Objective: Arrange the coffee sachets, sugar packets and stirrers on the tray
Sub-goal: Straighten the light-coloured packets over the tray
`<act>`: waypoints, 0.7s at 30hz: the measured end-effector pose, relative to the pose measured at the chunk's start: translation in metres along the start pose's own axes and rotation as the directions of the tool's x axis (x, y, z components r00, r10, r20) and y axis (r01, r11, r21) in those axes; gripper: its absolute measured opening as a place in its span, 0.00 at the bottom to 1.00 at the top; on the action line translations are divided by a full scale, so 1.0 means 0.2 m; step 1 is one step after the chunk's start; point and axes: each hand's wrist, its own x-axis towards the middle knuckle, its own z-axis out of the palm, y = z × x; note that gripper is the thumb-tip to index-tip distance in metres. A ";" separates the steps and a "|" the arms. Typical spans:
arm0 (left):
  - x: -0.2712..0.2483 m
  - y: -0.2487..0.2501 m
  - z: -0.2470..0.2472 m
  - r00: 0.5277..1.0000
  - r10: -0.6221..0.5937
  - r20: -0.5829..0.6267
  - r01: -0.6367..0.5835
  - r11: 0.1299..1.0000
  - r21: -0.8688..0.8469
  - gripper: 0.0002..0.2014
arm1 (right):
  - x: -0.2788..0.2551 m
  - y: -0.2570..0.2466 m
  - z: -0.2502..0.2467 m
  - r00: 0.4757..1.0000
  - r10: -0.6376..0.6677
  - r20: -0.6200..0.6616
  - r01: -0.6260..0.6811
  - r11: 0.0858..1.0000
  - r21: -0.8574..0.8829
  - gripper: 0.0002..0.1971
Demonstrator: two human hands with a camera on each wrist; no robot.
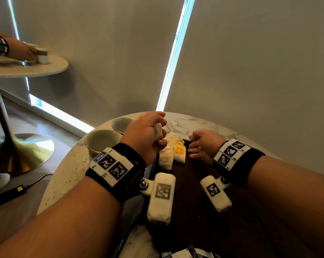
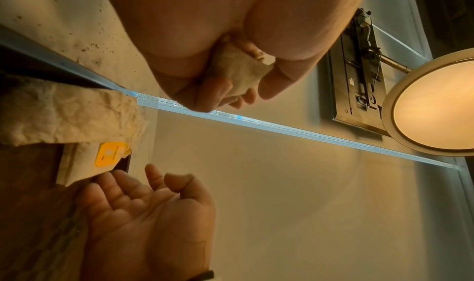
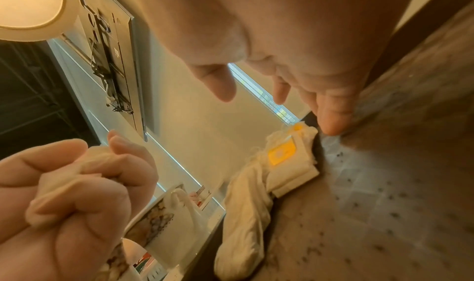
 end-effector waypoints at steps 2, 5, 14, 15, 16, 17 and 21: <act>0.00 0.00 0.00 1.000 -0.001 -0.001 0.001 1.000 0.000 0.08 | 0.00 -0.01 0.03 1.000 -0.001 0.024 -0.001 0.999 0.054 0.25; -0.01 0.00 0.00 1.000 -0.006 -0.001 0.006 1.000 -0.001 0.08 | -0.02 -0.03 0.08 0.998 -0.048 0.039 0.046 0.998 0.046 0.28; -0.02 0.00 0.00 0.996 -0.090 0.018 0.092 0.991 -0.095 0.18 | -0.05 -0.04 -0.02 0.966 -0.260 -0.001 0.251 0.930 -0.269 0.19; -0.02 0.00 0.00 0.994 -0.105 0.023 0.107 0.989 -0.099 0.19 | -0.09 -0.04 -0.03 0.945 -0.326 0.022 0.315 0.892 -0.325 0.17; -0.03 0.00 0.00 0.993 -0.118 0.029 0.120 0.988 -0.099 0.20 | -0.12 -0.05 -0.03 0.925 -0.379 0.037 0.369 0.869 -0.330 0.13; -0.03 0.00 0.01 0.991 -0.127 0.031 0.129 0.987 -0.098 0.22 | -0.17 -0.06 -0.03 0.909 -0.414 0.051 0.410 0.864 -0.293 0.10; -0.03 0.00 0.02 0.991 -0.129 0.024 0.131 0.987 -0.097 0.20 | -0.29 -0.08 0.01 0.830 -0.527 0.185 0.555 0.814 -0.170 0.05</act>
